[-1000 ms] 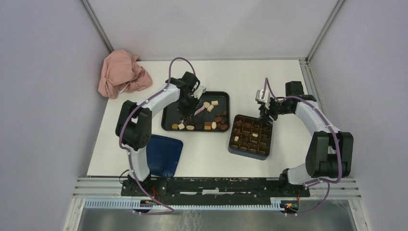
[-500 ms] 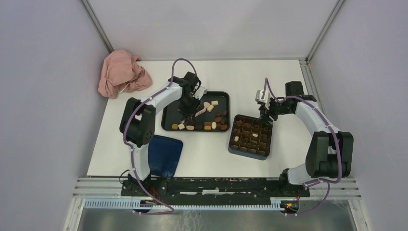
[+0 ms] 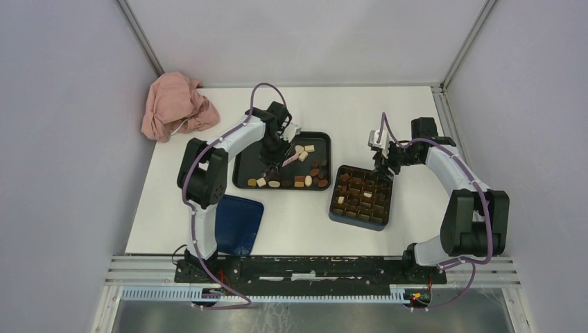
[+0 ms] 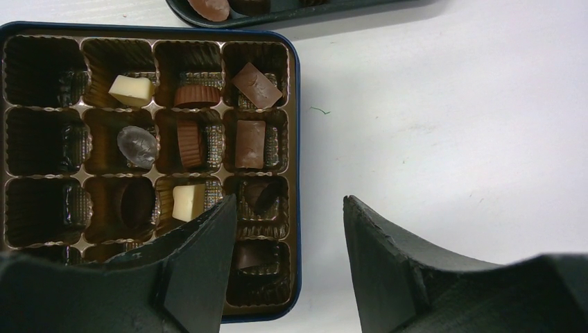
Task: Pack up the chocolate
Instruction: Pick up the fake chocolate from the plate.
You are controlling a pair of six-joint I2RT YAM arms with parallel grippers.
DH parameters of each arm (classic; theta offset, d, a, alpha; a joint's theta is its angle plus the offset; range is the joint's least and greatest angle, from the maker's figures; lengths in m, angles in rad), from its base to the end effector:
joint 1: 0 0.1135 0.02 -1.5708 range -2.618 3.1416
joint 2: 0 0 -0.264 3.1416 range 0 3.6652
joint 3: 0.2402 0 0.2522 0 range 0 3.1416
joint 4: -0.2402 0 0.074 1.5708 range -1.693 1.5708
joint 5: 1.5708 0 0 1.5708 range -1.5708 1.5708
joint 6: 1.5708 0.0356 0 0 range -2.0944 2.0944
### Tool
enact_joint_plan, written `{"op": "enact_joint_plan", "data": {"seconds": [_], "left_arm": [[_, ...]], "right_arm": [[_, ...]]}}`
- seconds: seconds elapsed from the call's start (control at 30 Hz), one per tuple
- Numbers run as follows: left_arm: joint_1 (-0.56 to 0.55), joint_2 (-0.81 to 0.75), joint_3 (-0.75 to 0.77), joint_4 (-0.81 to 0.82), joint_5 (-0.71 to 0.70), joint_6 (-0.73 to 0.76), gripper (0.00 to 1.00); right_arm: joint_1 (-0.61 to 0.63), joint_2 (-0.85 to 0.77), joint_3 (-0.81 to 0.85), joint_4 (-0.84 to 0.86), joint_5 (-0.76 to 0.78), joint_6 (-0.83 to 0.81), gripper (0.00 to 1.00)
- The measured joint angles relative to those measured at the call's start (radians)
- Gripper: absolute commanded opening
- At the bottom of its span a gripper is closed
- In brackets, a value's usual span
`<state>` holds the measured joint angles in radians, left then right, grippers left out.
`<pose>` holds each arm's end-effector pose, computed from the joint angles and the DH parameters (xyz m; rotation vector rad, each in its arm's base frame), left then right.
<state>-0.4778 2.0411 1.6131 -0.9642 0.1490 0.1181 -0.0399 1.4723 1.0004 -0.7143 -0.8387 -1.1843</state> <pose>0.3588 -0.1918 0.1943 0.8942 2.8438 -0.2667 0.2770 0.0154 0.2277 -1.4117 1.8235 0.5812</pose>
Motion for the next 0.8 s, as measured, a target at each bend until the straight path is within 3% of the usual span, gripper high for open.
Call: {"op": "enact_joint_plan", "data": {"seconds": [0.3, 0.8], "left_arm": [[0.000, 0.004, 0.000, -0.012, 0.016, 0.000, 0.17], [0.001, -0.159, -0.157, 0.059, 0.039, -0.059, 0.08]], "right_arm": [[0.000, 0.000, 0.000, -0.003, 0.000, -0.003, 0.64], [0.000, 0.000, 0.002, -0.008, -0.017, -0.010, 0.64]]}}
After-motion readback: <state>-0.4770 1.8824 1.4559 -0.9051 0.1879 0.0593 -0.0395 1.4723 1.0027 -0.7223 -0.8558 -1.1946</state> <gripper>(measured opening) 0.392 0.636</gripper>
